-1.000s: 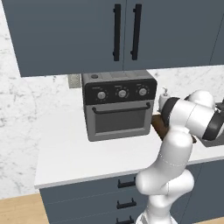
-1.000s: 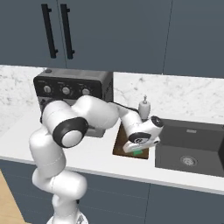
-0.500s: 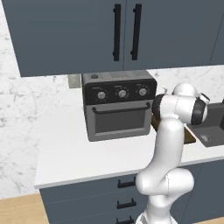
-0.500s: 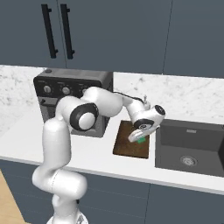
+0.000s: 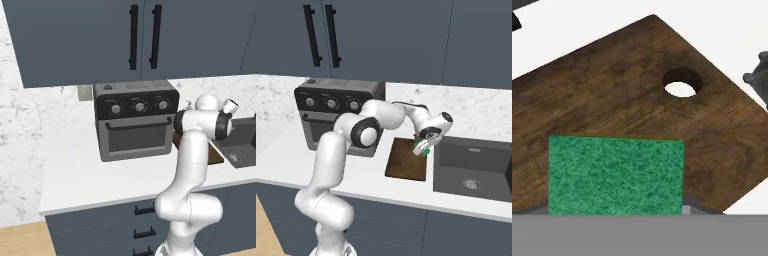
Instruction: Pick up the sponge from the counter and clean the cutting board by briefly scrubbing or pressing down on the cutting board. Once finished, release the sponge.
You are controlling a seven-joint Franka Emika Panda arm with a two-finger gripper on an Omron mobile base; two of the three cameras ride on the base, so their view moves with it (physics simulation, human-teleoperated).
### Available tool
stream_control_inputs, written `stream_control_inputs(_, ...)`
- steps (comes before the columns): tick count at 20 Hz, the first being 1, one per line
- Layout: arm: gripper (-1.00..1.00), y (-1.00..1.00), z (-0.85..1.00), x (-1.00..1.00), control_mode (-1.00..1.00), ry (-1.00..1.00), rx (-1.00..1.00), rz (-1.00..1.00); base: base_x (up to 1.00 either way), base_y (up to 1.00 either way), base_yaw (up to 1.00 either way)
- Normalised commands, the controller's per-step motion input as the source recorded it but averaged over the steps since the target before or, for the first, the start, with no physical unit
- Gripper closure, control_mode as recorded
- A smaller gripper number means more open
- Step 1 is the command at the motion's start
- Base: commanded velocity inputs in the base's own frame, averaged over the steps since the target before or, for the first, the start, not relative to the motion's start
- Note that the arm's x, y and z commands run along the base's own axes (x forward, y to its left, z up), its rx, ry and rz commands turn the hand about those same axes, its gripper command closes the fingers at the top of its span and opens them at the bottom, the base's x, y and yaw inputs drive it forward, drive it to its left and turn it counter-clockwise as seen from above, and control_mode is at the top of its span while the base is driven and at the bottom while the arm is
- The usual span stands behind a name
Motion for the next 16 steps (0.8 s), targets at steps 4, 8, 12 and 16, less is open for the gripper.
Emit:
stream_control_inputs(4,1.0,0.27,-0.24,-0.51,-1.0,-0.08,-0.19,0.05,0.0,0.0,0.0)
stream_control_inputs(8,1.0,0.03,-0.47,-1.0,-1.0,0.0,-0.02,0.09,0.0,0.0,0.0)
stream_control_inputs(12,1.0,0.0,-0.15,-1.0,-1.0,0.0,0.0,0.17,0.0,0.0,0.0)
stream_control_inputs(16,1.0,0.17,0.29,-0.82,-1.0,-0.08,-0.08,0.25,0.0,0.0,0.0)
